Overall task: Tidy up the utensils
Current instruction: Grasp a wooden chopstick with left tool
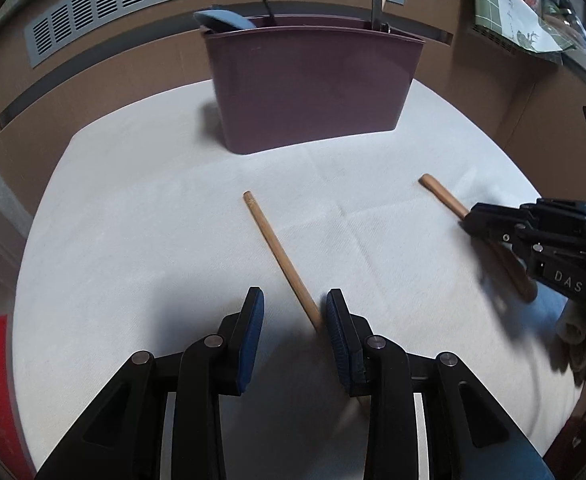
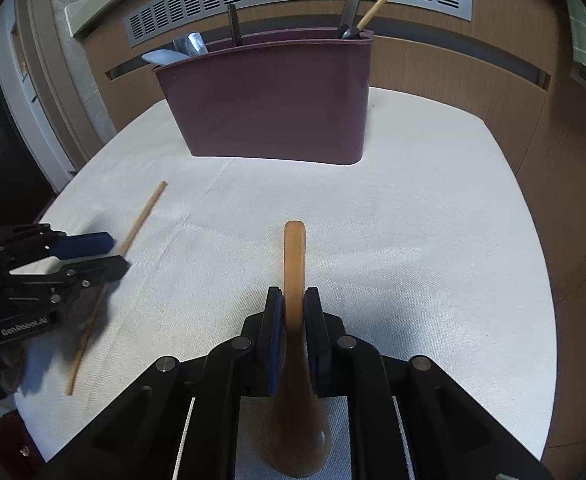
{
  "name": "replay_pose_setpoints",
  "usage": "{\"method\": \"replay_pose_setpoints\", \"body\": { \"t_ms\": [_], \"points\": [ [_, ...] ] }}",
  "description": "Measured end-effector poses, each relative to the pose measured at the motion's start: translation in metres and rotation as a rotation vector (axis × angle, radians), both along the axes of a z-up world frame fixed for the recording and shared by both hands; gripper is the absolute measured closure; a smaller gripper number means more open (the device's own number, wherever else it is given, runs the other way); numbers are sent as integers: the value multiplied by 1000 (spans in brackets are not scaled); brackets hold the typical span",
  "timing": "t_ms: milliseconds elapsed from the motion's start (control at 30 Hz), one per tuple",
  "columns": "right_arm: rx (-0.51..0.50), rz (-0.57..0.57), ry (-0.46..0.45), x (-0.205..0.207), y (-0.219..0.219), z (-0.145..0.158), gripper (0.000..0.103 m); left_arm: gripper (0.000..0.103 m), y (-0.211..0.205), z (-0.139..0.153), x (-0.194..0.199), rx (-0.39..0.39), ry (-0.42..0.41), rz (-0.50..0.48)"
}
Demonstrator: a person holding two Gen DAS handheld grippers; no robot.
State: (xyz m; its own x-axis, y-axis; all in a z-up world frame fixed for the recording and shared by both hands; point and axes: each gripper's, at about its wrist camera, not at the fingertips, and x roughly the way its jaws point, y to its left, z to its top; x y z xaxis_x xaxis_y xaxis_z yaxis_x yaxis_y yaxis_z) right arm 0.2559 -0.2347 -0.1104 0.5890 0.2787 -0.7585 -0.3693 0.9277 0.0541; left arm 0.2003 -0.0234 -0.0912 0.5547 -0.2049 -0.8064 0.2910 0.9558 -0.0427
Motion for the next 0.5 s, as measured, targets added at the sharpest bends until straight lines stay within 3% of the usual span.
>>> {"method": "replay_pose_setpoints", "body": {
  "t_ms": [267, 500],
  "points": [
    [-26, 18, -14, -2, 7, -1, 91, 70, 21, 1, -5, -36, 29, 22],
    [26, 27, 17, 2, 2, -1, 89, 70, 19, 2, 12, -112, 54, 68]
  ]
}}
